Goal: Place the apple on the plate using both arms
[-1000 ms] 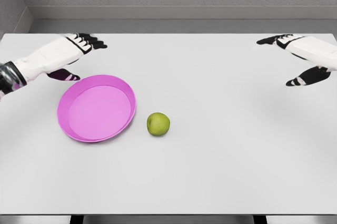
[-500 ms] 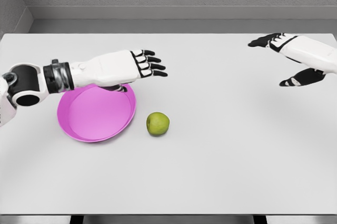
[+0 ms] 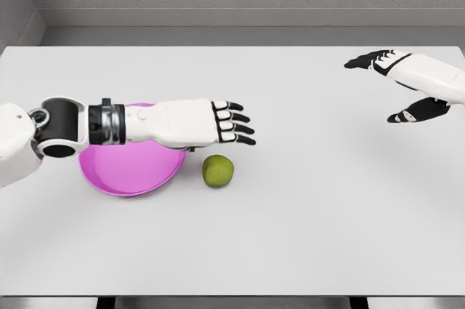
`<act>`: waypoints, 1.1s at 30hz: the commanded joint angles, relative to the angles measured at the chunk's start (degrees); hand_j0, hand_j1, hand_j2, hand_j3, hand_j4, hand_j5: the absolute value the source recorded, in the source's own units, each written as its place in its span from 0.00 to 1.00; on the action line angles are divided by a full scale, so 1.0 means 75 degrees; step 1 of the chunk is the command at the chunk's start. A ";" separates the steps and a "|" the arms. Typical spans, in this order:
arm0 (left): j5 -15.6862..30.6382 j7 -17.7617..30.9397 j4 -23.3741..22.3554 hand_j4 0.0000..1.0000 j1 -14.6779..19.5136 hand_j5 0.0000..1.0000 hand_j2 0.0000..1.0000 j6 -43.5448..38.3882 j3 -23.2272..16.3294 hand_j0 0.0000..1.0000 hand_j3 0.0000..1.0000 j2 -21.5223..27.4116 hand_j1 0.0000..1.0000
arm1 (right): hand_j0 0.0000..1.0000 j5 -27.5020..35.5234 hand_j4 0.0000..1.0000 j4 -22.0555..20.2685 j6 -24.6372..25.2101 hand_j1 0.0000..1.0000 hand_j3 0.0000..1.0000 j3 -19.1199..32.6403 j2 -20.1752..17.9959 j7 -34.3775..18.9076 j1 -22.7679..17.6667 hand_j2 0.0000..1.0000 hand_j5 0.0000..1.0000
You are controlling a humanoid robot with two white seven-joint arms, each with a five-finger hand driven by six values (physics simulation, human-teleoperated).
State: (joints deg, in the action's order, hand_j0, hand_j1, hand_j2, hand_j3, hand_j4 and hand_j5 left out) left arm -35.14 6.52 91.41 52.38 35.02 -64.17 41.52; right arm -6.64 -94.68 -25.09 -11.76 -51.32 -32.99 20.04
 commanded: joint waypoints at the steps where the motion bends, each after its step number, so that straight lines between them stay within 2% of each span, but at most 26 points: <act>1: -0.0120 0.0009 0.0011 1.00 0.0000 1.00 1.00 -0.0003 -0.0244 1.00 1.00 -0.0005 1.00 | 1.00 0.0042 1.00 -0.0021 0.0017 1.00 1.00 -0.0003 -0.0013 0.0004 0.0000 1.00 1.00; 2: -0.0284 0.0009 0.0011 1.00 0.0000 1.00 1.00 -0.0003 -0.0268 1.00 1.00 -0.0017 1.00 | 1.00 0.0042 1.00 -0.0021 0.0017 1.00 1.00 -0.0003 -0.0013 0.0004 -0.0012 1.00 1.00; 4: -0.0319 0.0009 0.0011 1.00 0.0141 1.00 1.00 -0.0003 -0.0549 1.00 1.00 -0.0087 1.00 | 1.00 0.0042 1.00 -0.0009 0.0017 1.00 1.00 0.0009 -0.0013 0.0004 -0.0023 1.00 1.00; 10: -0.0366 0.0009 -0.0001 1.00 0.0270 1.00 1.00 -0.0003 -0.0889 1.00 1.00 -0.0228 1.00 | 1.00 0.0042 1.00 -0.0021 0.0017 1.00 1.00 -0.0003 -0.0013 0.0004 -0.0059 1.00 1.00; 15: -0.0635 0.0021 -0.0001 1.00 0.0270 1.00 1.00 -0.0003 -0.0948 1.00 1.00 -0.0251 1.00 | 1.00 0.0042 1.00 -0.0021 0.0017 1.00 1.00 -0.0003 -0.0025 0.0004 -0.0199 1.00 1.00; 18: -0.0635 0.0443 -0.0024 1.00 0.0270 1.00 1.00 -0.0003 -0.1006 1.00 1.00 -0.0251 1.00 | 1.00 0.0042 1.00 -0.0021 0.0017 1.00 1.00 -0.0003 -0.0025 0.0004 -0.0199 1.00 1.00; 33: -0.0635 0.0982 -0.0059 1.00 0.0316 1.00 1.00 -0.0003 -0.1170 1.00 1.00 -0.0415 1.00 | 1.00 0.0042 1.00 -0.0021 0.0017 1.00 1.00 -0.0003 -0.0025 0.0004 -0.0199 1.00 1.00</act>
State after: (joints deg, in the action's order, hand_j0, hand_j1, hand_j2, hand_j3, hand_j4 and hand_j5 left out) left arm -40.15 13.45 91.06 54.84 35.05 -72.75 38.57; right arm -6.64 -94.82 -25.08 -11.78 -51.40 -32.99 18.54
